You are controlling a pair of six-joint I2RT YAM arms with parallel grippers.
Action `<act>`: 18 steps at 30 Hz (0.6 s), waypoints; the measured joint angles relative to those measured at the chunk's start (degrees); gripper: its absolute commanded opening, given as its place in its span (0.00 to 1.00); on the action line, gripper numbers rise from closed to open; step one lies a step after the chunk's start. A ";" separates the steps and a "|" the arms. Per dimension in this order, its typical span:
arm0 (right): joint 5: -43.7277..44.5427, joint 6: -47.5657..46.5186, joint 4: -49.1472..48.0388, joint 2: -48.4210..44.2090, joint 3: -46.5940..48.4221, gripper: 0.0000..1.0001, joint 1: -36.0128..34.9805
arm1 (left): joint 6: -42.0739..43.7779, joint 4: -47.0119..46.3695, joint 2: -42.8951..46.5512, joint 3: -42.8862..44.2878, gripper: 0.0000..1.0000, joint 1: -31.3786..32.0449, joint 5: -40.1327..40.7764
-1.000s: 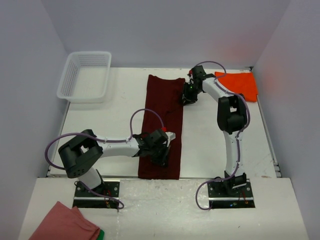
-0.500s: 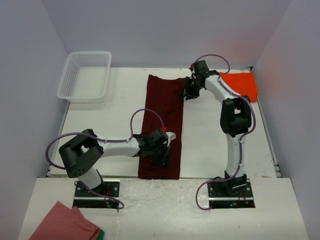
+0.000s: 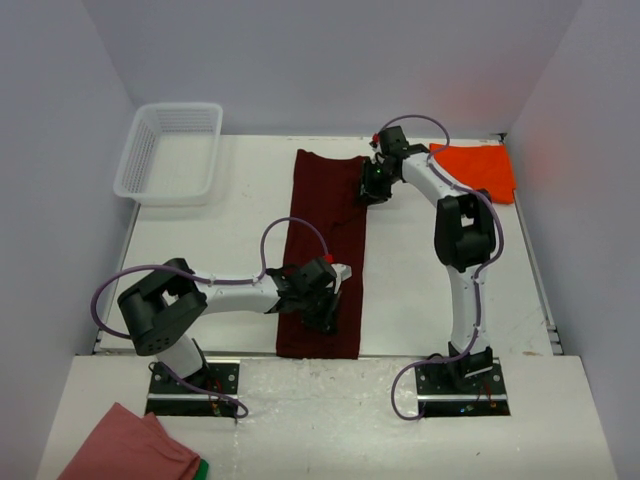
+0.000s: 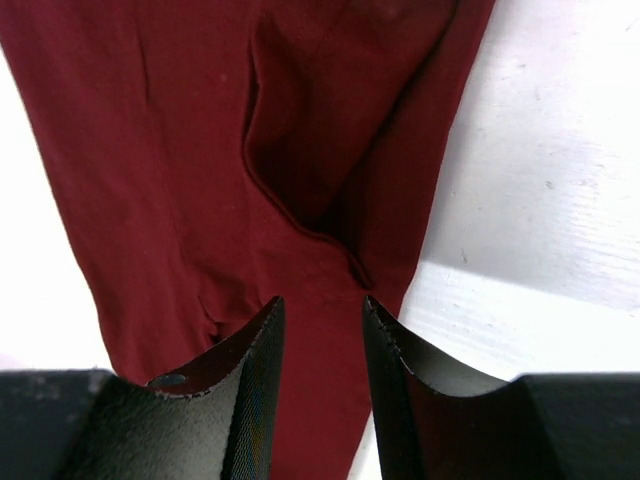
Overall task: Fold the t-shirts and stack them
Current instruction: Rotate the tshirt 85 degrees
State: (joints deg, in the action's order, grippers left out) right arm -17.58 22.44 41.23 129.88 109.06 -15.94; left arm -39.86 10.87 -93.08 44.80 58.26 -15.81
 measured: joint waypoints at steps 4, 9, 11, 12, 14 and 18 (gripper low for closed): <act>-0.15 0.00 0.02 1.68 0.00 0.38 -0.31 | 0.00 0.04 0.09 0.00 0.00 0.00 0.00; -0.13 0.00 0.07 2.93 0.02 0.38 -0.28 | 0.00 0.09 0.13 0.00 0.00 0.00 0.02; -0.13 0.00 0.33 3.06 0.24 0.38 -0.28 | 0.00 0.11 0.20 0.00 0.00 0.00 0.02; -0.11 0.00 0.48 3.15 0.55 0.38 -0.28 | 0.00 0.11 0.22 0.00 0.00 0.00 0.02; -0.13 -0.02 0.46 3.26 1.16 0.34 -0.28 | 0.00 0.11 0.22 0.00 0.00 0.00 0.02; -0.22 -0.02 0.46 3.26 1.60 0.25 -0.28 | 0.02 0.11 0.20 0.00 0.00 0.00 0.02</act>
State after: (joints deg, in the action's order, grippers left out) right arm -17.80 22.41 41.69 133.14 110.65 -16.23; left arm -39.83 10.98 -92.88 44.80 58.26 -15.79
